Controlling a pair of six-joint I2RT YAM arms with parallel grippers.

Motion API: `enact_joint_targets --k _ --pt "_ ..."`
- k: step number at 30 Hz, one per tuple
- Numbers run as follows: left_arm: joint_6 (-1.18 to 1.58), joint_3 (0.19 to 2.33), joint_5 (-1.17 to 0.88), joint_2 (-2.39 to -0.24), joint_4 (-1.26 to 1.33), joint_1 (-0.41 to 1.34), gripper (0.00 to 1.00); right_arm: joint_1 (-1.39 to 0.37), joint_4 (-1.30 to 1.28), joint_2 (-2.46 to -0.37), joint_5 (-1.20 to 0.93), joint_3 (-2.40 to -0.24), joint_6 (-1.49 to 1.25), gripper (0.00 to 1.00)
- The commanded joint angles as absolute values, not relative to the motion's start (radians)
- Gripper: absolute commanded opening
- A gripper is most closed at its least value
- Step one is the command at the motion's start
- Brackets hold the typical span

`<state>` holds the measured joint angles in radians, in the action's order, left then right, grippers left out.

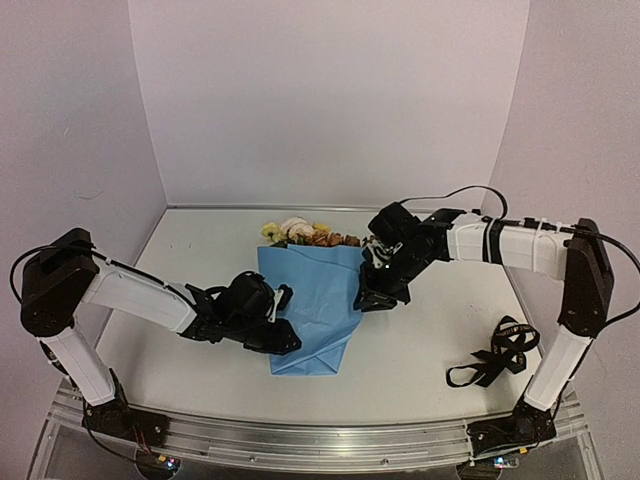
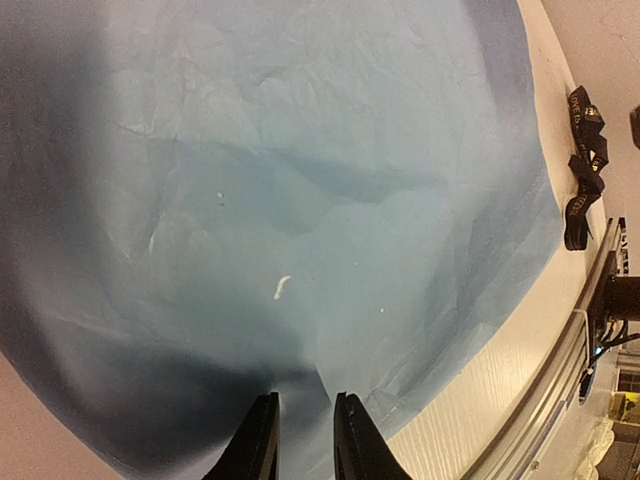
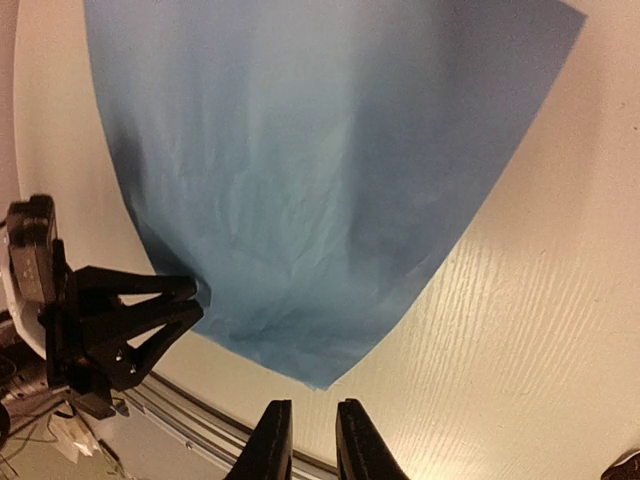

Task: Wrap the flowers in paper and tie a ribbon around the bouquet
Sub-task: Press the fold line of the folded wrapping paper.

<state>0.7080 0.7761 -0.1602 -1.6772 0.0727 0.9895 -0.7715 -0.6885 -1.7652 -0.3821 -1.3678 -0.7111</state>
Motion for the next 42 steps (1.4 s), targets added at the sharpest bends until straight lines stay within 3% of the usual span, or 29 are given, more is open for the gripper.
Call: enact_joint_targets --k 1,7,25,42 --pt "0.704 0.768 -0.177 -1.643 0.106 1.000 0.21 -0.828 -0.707 -1.785 -0.406 -1.416 -0.713 0.11" --pt "0.695 0.777 -0.176 -1.640 0.087 1.000 0.20 -0.867 -0.664 -1.918 -0.477 -1.513 -0.764 0.03" --pt "0.689 0.778 -0.169 -1.627 0.056 1.000 0.20 -0.916 -0.530 -1.980 -0.438 -1.315 -0.846 0.00" --pt "0.782 0.709 -0.181 -1.639 0.073 0.946 0.16 -0.915 -0.509 -2.047 -0.419 -1.344 -0.833 0.00"
